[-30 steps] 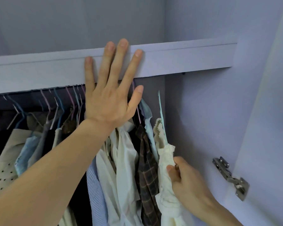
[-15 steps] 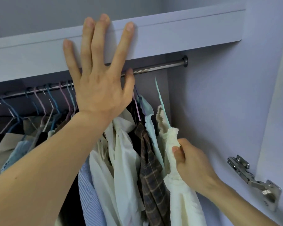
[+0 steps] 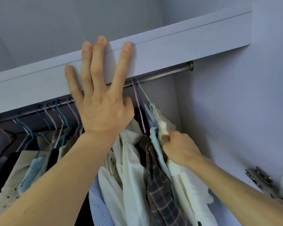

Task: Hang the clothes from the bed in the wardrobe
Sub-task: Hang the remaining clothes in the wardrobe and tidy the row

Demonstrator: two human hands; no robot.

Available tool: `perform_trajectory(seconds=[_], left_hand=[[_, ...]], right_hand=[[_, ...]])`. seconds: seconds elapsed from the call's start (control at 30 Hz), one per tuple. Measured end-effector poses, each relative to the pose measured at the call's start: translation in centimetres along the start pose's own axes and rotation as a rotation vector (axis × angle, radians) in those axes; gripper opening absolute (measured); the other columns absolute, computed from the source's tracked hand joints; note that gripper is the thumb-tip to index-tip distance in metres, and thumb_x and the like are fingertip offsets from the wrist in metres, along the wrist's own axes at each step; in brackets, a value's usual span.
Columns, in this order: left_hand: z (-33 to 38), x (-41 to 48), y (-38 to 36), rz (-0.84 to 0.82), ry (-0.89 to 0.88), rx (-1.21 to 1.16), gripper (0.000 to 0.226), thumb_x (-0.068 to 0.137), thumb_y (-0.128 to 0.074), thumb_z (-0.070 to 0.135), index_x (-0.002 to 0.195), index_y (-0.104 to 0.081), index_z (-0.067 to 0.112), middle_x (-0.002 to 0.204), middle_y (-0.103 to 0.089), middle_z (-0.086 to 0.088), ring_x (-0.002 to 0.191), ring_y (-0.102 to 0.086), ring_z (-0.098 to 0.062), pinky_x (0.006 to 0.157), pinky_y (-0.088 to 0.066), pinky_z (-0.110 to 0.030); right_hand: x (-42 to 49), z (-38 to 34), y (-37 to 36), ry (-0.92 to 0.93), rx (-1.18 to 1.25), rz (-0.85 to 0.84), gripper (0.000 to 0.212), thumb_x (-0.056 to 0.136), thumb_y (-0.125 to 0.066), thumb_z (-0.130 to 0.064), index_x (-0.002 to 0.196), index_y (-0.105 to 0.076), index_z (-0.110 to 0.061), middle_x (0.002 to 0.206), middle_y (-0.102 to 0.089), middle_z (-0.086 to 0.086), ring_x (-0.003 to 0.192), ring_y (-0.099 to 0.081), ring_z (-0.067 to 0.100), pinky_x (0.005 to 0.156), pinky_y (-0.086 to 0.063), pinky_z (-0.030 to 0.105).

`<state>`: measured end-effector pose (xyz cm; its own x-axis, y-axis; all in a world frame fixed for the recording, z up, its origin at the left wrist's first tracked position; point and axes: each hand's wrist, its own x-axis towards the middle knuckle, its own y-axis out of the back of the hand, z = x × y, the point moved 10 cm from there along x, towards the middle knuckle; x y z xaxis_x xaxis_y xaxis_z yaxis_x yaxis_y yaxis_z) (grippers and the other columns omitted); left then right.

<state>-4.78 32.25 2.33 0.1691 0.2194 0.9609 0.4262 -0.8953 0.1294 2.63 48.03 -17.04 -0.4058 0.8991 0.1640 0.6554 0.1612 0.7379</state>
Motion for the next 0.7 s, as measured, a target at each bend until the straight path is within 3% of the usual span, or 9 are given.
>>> perform_trajectory(seconds=[0.1,0.2,0.27,0.33,0.4,0.5,0.63,0.7], left_hand=[[0.0,0.1,0.0,-0.008,0.004,0.005,0.105,0.063,-0.058,0.008,0.157,-0.020,0.034,0.163,-0.020,-0.011,0.151,-0.009,-0.030,0.120,-0.007,-0.059],[-0.1,0.1,-0.1,-0.010,0.009,-0.001,0.105,0.063,-0.058,0.007,0.157,-0.020,0.034,0.163,-0.020,-0.011,0.151,-0.009,-0.029,0.120,-0.007,-0.059],[-0.1,0.2,0.0,-0.008,0.008,-0.005,0.103,0.064,-0.058,0.007,0.157,-0.021,0.033,0.162,-0.020,-0.012,0.151,-0.009,-0.030,0.119,-0.008,-0.060],[-0.2,0.2,0.2,-0.004,0.007,-0.005,0.102,0.066,-0.056,0.004,0.157,-0.020,0.033,0.162,-0.021,-0.012,0.151,-0.011,-0.030,0.119,-0.008,-0.060],[-0.2,0.1,0.2,-0.011,0.012,-0.004,0.103,0.067,-0.056,0.002,0.157,-0.020,0.034,0.163,-0.020,-0.011,0.151,-0.011,-0.030,0.120,-0.007,-0.059],[-0.1,0.1,0.3,-0.006,0.004,0.011,0.103,0.066,-0.055,0.001,0.157,-0.020,0.034,0.163,-0.021,-0.011,0.151,-0.013,-0.030,0.120,-0.008,-0.058],[-0.3,0.0,0.3,0.013,0.009,0.023,0.102,0.067,-0.055,0.001,0.157,-0.021,0.035,0.162,-0.022,-0.011,0.151,-0.015,-0.030,0.119,-0.009,-0.057],[-0.3,0.0,0.3,0.012,0.009,0.026,0.101,0.068,-0.055,0.001,0.157,-0.020,0.035,0.163,-0.022,-0.011,0.151,-0.014,-0.030,0.119,-0.008,-0.057]], right_hand=[[-0.9,-1.0,0.2,0.011,0.040,0.093,0.032,0.102,-0.030,-0.044,0.118,-0.042,-0.018,0.102,-0.066,0.010,0.085,-0.059,0.034,0.076,-0.050,0.040],[-1.5,-4.0,0.6,0.121,-0.058,0.175,0.051,0.099,-0.027,-0.063,0.138,-0.023,-0.032,0.103,-0.065,0.002,0.091,-0.061,0.033,0.069,-0.042,0.038],[-1.4,-5.5,-0.2,0.201,-0.123,0.140,0.047,0.101,-0.029,-0.056,0.143,-0.018,-0.038,0.095,-0.063,0.001,0.086,-0.059,0.032,0.067,-0.044,0.038],[-1.0,-5.4,-0.2,0.191,-0.099,0.138,0.039,0.103,-0.032,-0.039,0.141,-0.027,-0.034,0.085,-0.059,0.004,0.079,-0.055,0.032,0.065,-0.044,0.037],[-0.5,-4.4,0.7,0.153,-0.095,0.180,0.035,0.102,-0.035,-0.031,0.137,-0.032,-0.028,0.088,-0.059,0.009,0.081,-0.054,0.037,0.067,-0.042,0.038],[-0.1,-1.9,2.5,0.079,-0.156,0.247,0.034,0.102,-0.037,-0.030,0.135,-0.035,-0.026,0.105,-0.064,0.018,0.096,-0.059,0.043,0.070,-0.040,0.039],[0.0,1.8,5.0,0.020,-0.206,0.319,0.035,0.103,-0.034,-0.034,0.138,-0.035,-0.033,0.087,-0.056,0.010,0.093,-0.060,0.041,0.070,-0.038,0.038],[0.1,3.0,6.0,-0.027,-0.238,0.317,0.036,0.103,-0.035,-0.034,0.139,-0.035,-0.035,0.097,-0.062,0.013,0.097,-0.060,0.041,0.071,-0.037,0.037]])
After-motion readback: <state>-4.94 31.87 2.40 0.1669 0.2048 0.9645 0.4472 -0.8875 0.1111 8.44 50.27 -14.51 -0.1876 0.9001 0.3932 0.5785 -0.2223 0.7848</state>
